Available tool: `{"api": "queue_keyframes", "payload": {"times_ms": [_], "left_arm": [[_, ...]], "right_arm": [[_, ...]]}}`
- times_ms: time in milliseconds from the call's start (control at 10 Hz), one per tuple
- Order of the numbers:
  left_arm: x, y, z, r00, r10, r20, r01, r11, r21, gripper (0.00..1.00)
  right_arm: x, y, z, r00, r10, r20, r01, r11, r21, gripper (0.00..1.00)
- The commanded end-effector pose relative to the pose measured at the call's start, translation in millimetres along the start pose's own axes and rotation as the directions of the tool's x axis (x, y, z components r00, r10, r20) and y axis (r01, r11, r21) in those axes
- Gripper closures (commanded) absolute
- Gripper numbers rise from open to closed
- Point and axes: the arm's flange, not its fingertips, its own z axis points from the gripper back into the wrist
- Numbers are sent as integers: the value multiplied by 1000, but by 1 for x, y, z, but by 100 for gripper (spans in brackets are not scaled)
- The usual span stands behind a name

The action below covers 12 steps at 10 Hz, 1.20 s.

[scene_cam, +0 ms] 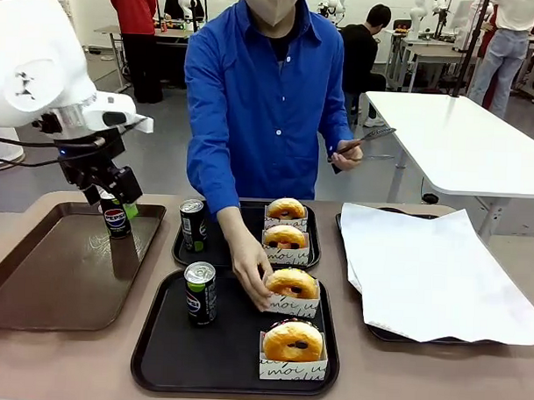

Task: Set up donuts and drinks on trays.
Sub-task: Pick up one Pepsi coke from the Handle tray and place it on the Flat Tray without a Pepsi coke.

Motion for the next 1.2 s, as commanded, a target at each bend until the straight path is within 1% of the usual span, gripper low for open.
{"api": "queue_keyframes", "payload": {"times_ms": [0, 100, 200, 300, 400, 500, 600, 800, 900, 1000, 1100], "left_arm": [[-47, 49, 27, 988, 119, 102, -103, 982, -156, 0], [-65, 78, 31, 977, 178, 118, -144, 957, -251, 0], [-81, 111, 30, 966, 229, 124, -169, 913, -370, 0], [-97, 133, 29, 951, 275, 139, -183, 867, -463, 0], [-114, 151, 27, 939, 308, 154, -178, 817, -549, 0], [-131, 166, 21, 919, 373, 129, -213, 744, -633, 0], [-143, 184, 14, 907, 414, 81, -256, 692, -675, 0], [-156, 216, 6, 876, 476, 70, -269, 605, -749, 0], [-164, 230, 0, 869, 495, 13, -291, 531, -796, 0], [-173, 239, -8, 861, 509, 7, -286, 496, -820, 0], [-184, 242, -14, 848, 529, 14, -284, 477, -832, 0]], "right_arm": [[3, 0, -1, 1000, 15, 12, -16, 999, 33, 0], [3, 0, -1, 1000, 15, 12, -16, 999, 33, 0], [3, 0, -1, 1000, 15, 12, -16, 999, 33, 0], [3, 0, -1, 1000, 15, 12, -16, 999, 33, 0], [3, 0, -1, 1000, 15, 12, -16, 999, 33, 0], [3, 0, -1, 1000, 15, 12, -16, 999, 33, 0], [3, 0, -1, 1000, 15, 12, -16, 999, 33, 0], [3, 0, -1, 1000, 15, 12, -16, 999, 33, 0], [3, 0, -1, 1000, 15, 12, -16, 999, 33, 0], [3, 0, -1, 1000, 15, 12, -16, 999, 33, 0], [3, 0, -1, 1000, 15, 12, -16, 999, 33, 0]]}}
